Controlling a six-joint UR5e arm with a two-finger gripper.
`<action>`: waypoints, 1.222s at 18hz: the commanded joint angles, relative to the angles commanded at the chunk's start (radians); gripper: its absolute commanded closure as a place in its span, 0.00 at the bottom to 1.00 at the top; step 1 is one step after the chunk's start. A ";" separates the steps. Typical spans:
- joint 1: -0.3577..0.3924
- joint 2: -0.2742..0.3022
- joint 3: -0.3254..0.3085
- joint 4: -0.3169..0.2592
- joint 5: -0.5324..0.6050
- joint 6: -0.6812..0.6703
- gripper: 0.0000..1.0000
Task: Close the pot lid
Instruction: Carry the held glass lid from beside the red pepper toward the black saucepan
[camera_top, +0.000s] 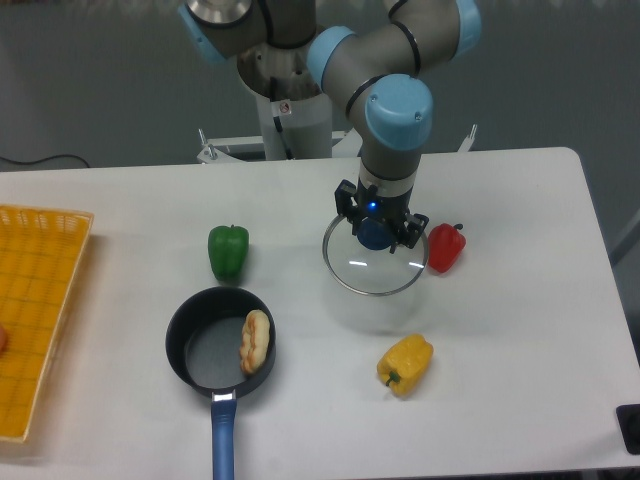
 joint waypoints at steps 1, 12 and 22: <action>0.000 0.000 -0.003 0.002 0.000 0.000 0.47; -0.047 0.006 0.014 0.002 -0.002 -0.064 0.47; -0.167 -0.017 0.040 0.012 -0.003 -0.219 0.47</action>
